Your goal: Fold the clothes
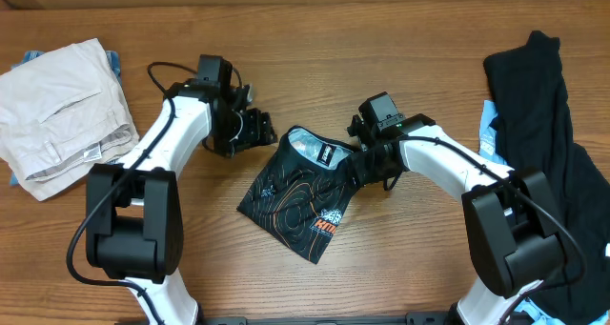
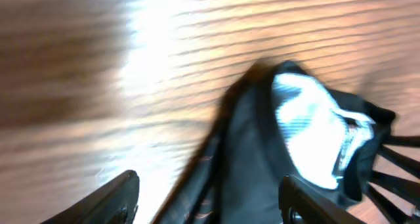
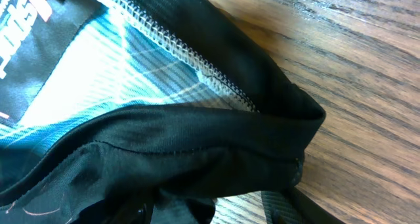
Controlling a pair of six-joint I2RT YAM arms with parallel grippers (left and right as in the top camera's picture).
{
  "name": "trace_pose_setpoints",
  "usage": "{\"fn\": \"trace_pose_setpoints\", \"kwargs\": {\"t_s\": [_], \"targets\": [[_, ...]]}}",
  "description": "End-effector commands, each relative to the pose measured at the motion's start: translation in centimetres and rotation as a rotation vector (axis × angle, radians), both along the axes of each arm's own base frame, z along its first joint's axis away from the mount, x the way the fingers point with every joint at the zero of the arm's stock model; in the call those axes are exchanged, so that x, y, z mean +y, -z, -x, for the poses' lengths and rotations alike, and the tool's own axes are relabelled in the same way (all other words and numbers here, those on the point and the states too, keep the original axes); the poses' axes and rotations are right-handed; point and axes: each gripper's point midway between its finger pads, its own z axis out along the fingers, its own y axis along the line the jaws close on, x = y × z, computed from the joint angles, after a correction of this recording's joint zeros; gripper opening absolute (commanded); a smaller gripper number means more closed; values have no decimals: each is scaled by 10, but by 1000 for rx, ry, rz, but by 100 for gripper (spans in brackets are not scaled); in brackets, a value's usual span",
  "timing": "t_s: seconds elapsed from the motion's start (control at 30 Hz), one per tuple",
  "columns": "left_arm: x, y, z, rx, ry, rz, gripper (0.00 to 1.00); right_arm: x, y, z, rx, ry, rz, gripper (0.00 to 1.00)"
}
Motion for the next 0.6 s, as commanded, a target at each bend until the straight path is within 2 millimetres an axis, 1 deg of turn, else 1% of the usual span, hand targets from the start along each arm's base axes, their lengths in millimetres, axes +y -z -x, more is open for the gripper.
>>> {"fn": "trace_pose_setpoints", "kwargs": {"t_s": [0.0, 0.23, 0.33, 0.47, 0.57], "targets": [[-21, -18, -2, -92, 139, 49, 75, -9, 4, -2, -8, 9, 36, 56], [-24, -15, 1, -119, 208, 40, 86, -9, 4, -2, -7, 9, 36, 56], [-28, -12, 2, -132, 252, 58, 86, -9, 4, -1, -4, 9, 37, 56], [-36, -1, 3, -131, 308, 102, 87, -9, 4, -1, -1, 9, 38, 56], [-40, 14, 5, -113, 340, 127, 87, -9, 4, -1, -1, 9, 39, 57]]}}
